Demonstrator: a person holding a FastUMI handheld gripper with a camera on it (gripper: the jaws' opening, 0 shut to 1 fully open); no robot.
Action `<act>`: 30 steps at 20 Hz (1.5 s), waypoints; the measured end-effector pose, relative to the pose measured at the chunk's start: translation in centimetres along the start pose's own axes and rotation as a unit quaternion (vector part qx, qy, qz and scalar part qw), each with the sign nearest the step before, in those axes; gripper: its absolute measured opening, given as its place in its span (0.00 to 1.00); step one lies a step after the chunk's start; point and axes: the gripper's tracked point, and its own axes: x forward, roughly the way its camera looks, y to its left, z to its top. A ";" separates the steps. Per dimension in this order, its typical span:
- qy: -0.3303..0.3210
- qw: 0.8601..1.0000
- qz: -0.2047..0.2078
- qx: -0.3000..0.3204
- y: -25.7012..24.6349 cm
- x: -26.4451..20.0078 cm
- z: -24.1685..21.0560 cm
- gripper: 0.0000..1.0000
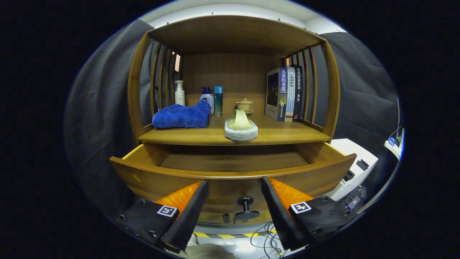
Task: Pull open the drawer, take out the items inside it, and place them on the countertop above the cabinet.
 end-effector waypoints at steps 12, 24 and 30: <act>0.004 1.000 -0.003 0.001 0.2 4.8 1.6 0.99; 0.009 1.000 -0.002 0.006 0.8 9.2 2.2 0.99; 0.002 1.000 0.002 0.007 0.8 9.3 2.1 0.98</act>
